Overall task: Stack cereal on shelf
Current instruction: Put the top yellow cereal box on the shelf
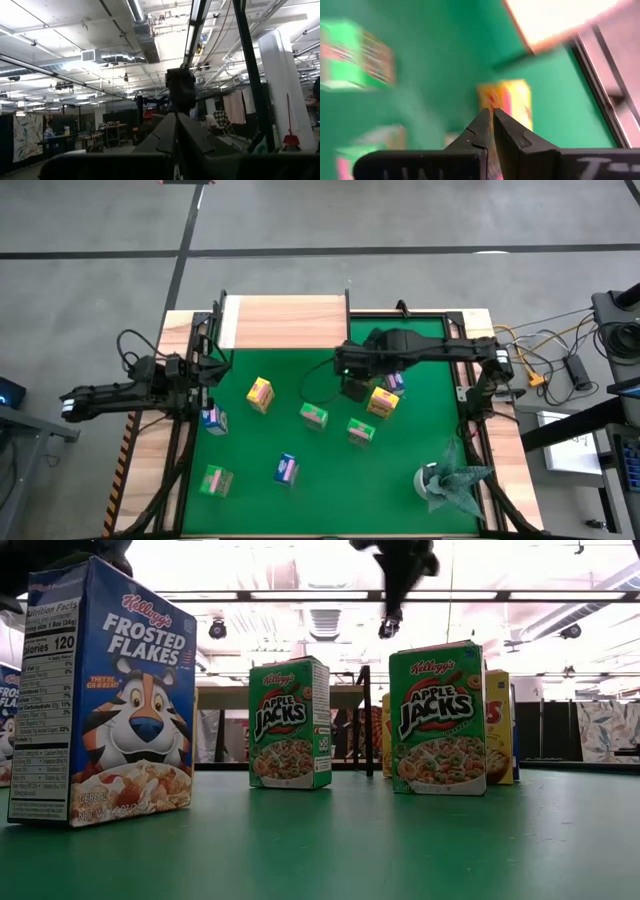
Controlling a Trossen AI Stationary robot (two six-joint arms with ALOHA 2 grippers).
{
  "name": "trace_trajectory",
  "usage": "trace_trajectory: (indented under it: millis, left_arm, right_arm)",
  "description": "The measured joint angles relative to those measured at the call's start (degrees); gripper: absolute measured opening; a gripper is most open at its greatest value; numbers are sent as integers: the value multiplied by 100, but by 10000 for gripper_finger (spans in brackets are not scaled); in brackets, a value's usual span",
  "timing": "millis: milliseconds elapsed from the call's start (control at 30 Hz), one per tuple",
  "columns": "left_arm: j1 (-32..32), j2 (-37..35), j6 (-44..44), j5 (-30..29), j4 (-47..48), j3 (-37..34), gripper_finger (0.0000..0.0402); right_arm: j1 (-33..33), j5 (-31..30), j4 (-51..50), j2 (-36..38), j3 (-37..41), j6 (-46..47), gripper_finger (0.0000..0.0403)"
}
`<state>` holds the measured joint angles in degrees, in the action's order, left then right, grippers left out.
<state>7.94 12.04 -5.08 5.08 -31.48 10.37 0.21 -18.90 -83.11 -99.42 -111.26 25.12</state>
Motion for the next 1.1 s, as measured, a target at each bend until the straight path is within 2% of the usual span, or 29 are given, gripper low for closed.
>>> trace_trajectory:
  millis: [133,300,467,600,833,933,1100]
  left_arm:
    - [0,1,4,2,1,0,0]
    - [1,-13,77,2,-2,0,0]
    - [2,-33,55,2,-43,0,0]
    - [1,-34,-29,2,-52,0,0]
    - [0,-40,-2,2,6,0,0]
    - [1,-2,-25,2,363,-2,0]
    - [2,45,-45,-2,214,31,0]
  right_arm:
    - [-131,137,62,131,274,-38,45]
    - [-304,123,687,279,829,-599,126]
    - [-436,250,1593,748,1727,-1471,204]
    - [-575,328,2538,1340,2676,-1721,242]
    - [-873,382,3651,2132,4216,-1516,266]
    - [-977,424,4024,2317,4639,-1440,267]
    - [-1004,556,4686,2402,5154,-1421,267]
